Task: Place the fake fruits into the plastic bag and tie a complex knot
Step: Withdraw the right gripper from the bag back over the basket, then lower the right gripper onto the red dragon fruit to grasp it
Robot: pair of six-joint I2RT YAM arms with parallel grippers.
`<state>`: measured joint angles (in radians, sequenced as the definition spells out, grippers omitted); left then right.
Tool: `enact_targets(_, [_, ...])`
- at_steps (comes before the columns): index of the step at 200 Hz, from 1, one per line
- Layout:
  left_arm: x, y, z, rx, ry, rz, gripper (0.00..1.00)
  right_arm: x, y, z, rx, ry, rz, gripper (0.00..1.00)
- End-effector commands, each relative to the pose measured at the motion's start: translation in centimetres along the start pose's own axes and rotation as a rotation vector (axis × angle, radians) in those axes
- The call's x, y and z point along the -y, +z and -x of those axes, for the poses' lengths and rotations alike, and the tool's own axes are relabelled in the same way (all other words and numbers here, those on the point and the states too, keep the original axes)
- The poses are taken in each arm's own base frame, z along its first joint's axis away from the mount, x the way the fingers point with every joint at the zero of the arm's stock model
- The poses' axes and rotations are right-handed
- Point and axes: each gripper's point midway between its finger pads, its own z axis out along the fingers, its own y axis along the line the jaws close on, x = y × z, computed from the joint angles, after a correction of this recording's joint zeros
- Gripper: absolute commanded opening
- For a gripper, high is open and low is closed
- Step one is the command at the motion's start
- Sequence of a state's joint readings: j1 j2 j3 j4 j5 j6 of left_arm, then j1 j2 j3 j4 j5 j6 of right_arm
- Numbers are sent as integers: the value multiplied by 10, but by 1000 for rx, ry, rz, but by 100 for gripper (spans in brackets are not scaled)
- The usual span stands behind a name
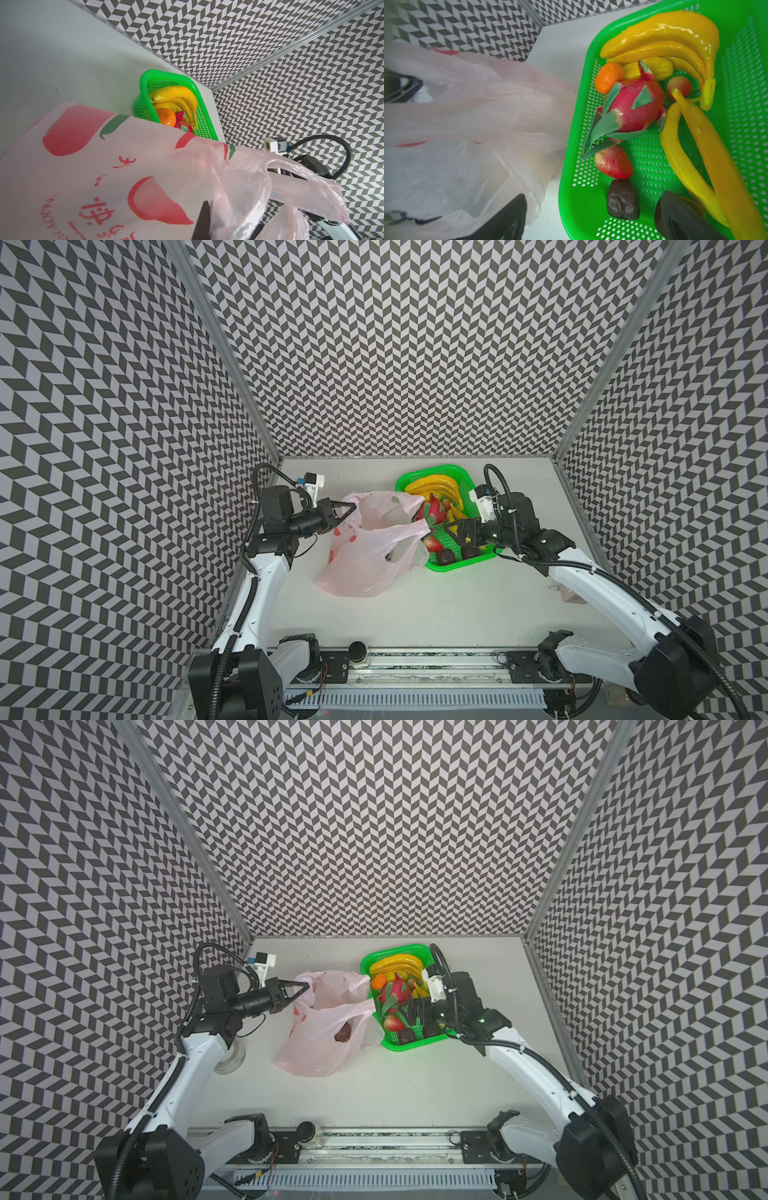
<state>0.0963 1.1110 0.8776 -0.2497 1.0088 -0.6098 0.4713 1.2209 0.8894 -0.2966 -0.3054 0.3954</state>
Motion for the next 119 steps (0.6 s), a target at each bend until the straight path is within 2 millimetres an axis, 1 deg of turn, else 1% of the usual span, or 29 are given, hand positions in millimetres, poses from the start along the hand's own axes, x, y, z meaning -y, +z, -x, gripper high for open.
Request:
enact_targets(1, [10, -7, 2, 1, 44, -16, 0, -3, 10, 33, 130, 178, 36, 99])
enact_targets(13, [10, -7, 2, 2, 44, -15, 0, -1, 17, 38, 140, 275, 43, 99])
enact_targets(25, [10, -8, 3, 3, 45, -15, 0, -3, 27, 37, 118, 357, 73, 99])
enact_targets(42, [10, -9, 3, 4, 46, -14, 0, -1, 42, 30, 56, 484, 77, 99])
enact_targets(56, [10, -10, 3, 2, 48, -16, 0, 5, 56, 24, -6, 571, 45, 99])
enact_targets(77, [10, -11, 3, 1, 49, -17, 0, 14, 72, 17, -64, 642, -12, 99])
enact_targets(119, [8, -12, 1, -1, 49, -17, 0, 26, 94, 17, -79, 718, -51, 99])
